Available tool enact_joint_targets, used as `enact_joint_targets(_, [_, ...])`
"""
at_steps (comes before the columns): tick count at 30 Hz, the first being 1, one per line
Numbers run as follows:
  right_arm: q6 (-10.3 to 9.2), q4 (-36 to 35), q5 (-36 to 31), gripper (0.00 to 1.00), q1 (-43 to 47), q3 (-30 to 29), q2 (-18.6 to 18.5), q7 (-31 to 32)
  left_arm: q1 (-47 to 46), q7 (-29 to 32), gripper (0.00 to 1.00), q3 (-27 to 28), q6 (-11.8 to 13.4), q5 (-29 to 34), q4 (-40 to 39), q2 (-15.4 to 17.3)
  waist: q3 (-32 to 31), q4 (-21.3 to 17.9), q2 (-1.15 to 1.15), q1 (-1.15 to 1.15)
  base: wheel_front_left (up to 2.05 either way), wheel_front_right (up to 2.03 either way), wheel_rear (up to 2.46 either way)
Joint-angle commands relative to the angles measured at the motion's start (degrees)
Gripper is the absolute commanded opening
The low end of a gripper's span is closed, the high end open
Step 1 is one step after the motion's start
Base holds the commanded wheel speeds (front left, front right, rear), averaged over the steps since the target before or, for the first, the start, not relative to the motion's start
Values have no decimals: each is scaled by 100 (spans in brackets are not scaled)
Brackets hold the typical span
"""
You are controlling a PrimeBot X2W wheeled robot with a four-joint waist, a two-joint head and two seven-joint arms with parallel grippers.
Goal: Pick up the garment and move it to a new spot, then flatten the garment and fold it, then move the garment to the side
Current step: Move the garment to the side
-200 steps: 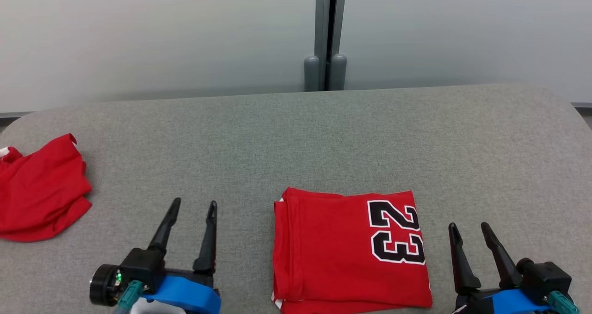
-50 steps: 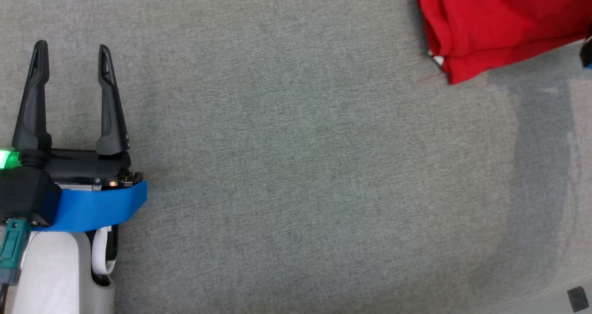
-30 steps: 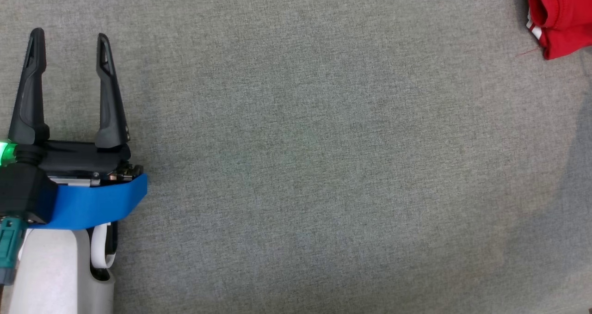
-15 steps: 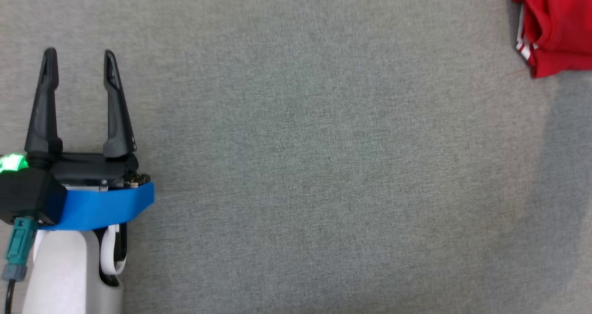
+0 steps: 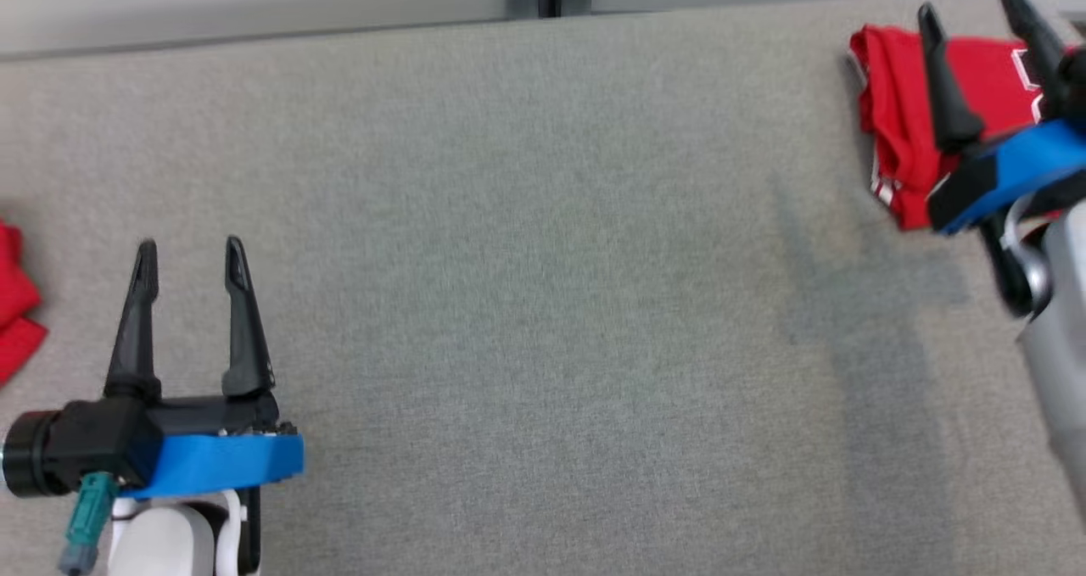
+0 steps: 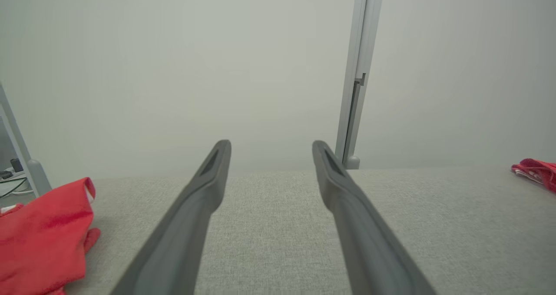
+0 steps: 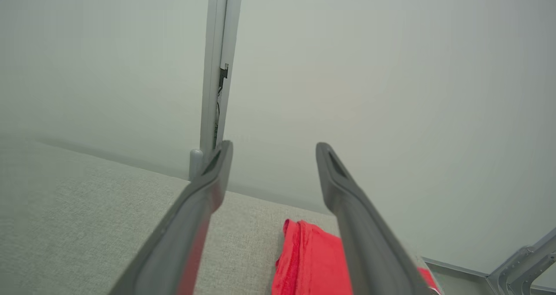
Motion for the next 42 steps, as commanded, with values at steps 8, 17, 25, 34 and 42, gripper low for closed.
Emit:
enact_joint_targets(8, [0, -562, -22, 100, 1295, -220, 501, -26, 452, -24, 100, -48, -7, -56, 178, -124, -744, 0, 1, 1, 0, 0, 0])
enact_joint_targets(17, [1, -1328, -57, 100, 2825, -619, 830, -26, 691, -25, 100, -38, -105, -87, 485, -216, -1130, 167, 1, 1, 0, 0, 0])
enact_joint_targets(25, [2, -2122, -247, 100, 4122, -1298, 1310, -21, 816, -25, 100, -81, -200, -52, 719, -271, -1395, 390, 1, 1, 0, 0, 0])
enact_joint_targets(34, [2, -3022, -578, 100, 4833, -1542, 1693, 302, 924, -25, 100, -31, -285, 8, 864, -292, -1554, 483, 1, 1, 0, 0, 0])
enact_joint_targets(42, [2, -3363, -596, 100, 5053, -1566, 1792, 488, 908, -26, 100, 32, -309, 62, 901, -321, -1585, 514, 1, 1, 0, 0, 0])
